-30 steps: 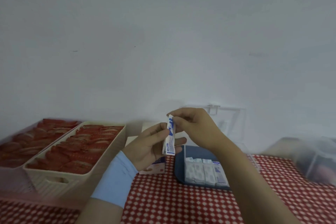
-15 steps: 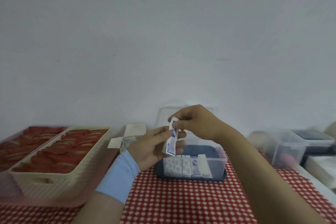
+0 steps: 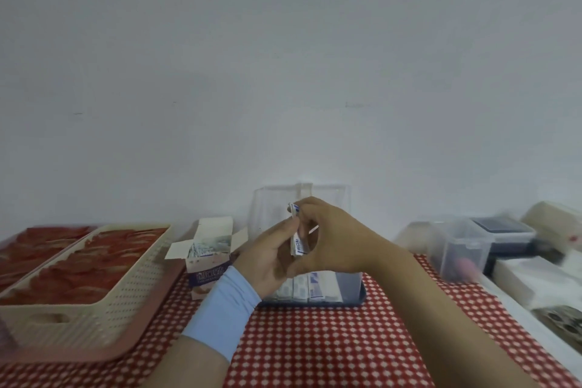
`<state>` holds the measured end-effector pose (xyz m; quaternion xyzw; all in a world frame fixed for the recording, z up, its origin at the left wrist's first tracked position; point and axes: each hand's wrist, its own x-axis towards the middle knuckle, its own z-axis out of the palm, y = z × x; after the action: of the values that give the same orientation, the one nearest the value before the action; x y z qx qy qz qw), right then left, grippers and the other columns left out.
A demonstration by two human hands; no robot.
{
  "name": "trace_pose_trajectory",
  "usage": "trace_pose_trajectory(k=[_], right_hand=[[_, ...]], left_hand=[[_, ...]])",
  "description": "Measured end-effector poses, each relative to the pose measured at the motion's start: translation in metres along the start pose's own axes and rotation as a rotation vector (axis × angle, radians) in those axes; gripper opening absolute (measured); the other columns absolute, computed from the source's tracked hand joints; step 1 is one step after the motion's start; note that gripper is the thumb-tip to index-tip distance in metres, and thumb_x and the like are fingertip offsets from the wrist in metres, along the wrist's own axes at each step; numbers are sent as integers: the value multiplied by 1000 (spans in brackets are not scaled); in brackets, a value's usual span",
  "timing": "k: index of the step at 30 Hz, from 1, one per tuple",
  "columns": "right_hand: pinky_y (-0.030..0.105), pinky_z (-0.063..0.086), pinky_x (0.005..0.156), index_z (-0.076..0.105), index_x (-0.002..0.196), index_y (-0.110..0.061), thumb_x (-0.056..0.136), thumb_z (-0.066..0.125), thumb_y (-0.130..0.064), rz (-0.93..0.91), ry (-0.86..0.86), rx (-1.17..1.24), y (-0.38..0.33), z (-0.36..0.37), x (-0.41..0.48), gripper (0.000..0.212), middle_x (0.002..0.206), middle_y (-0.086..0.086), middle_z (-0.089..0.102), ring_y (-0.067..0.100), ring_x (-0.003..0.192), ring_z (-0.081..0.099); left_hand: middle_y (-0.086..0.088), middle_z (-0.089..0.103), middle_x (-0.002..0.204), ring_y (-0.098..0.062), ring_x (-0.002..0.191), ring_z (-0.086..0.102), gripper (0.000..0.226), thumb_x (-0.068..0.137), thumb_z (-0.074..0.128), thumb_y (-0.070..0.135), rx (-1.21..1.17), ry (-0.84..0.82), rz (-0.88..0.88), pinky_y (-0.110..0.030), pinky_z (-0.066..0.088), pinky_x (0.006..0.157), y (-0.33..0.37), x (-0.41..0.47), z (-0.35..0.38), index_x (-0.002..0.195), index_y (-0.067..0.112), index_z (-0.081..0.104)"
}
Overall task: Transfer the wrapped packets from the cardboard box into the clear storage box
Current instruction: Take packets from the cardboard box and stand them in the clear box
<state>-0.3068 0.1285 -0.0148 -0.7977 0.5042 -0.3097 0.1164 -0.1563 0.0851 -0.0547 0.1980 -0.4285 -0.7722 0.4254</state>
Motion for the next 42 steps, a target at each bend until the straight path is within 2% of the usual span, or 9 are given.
trace_pose_trajectory(k=[6,12,16,20,23,26,32,37,42], right_hand=[[26,49,89,52,137,-24,96,63,-18,154,5,301,13,-30,15,42,110,-1,71,10,98,66],[12,46,65,78,95,-12,92,66,-11,198,-117,134,14,-53,27,12,82,-5,75,2,72,64],[23,47,61,77,93,-11,93,65,-14,220,-123,-7,24,-61,31,12,76,-3,74,6,64,64],[23,47,57,75,95,-15,93,66,-16,272,-79,-117,43,-60,37,10,75,-7,69,7,56,59],[27,50,57,76,95,-17,92,65,-15,311,-122,-155,58,-55,41,11,80,-1,74,6,52,62],[27,50,57,76,97,-15,92,67,-15,355,-145,-222,73,-52,45,10,84,3,74,9,49,62],[28,52,73,77,104,-13,91,71,-17,426,-259,-416,100,-24,50,16,98,1,73,19,83,65],[30,54,82,74,111,-9,89,74,-19,465,-387,-515,115,-1,49,24,105,6,73,22,90,67],[37,57,91,73,115,-12,87,75,-22,476,-469,-643,118,15,51,30,106,4,73,23,92,69]], left_hand=[[-12,73,97,-22,82,73,41,83,60,21,-22,-69,-41,-31,61,69,2,1,0,118,0,62],[-10,76,100,-23,87,75,38,85,59,21,133,-91,-43,-32,62,70,7,6,3,119,4,61],[-12,75,110,-29,101,73,23,100,55,17,431,-49,-67,-41,61,84,9,20,3,119,7,63],[-8,75,91,-21,81,73,11,89,72,17,994,120,68,-36,62,76,7,43,2,99,13,71],[-6,74,89,-21,78,72,7,88,72,16,1123,142,98,-25,59,63,0,57,5,94,14,71],[-2,73,90,-23,83,71,7,87,72,22,1203,129,75,-37,62,77,-12,71,5,93,18,71],[5,70,97,-18,91,63,27,91,54,46,1613,-131,-186,-37,51,89,-22,82,-4,98,26,71],[-1,67,93,-22,89,60,24,81,57,51,1634,-243,-253,-42,50,90,-32,85,-13,73,29,61],[-3,68,102,-26,96,62,44,77,57,55,1781,-314,-401,-41,50,91,-36,90,-12,93,17,72]])
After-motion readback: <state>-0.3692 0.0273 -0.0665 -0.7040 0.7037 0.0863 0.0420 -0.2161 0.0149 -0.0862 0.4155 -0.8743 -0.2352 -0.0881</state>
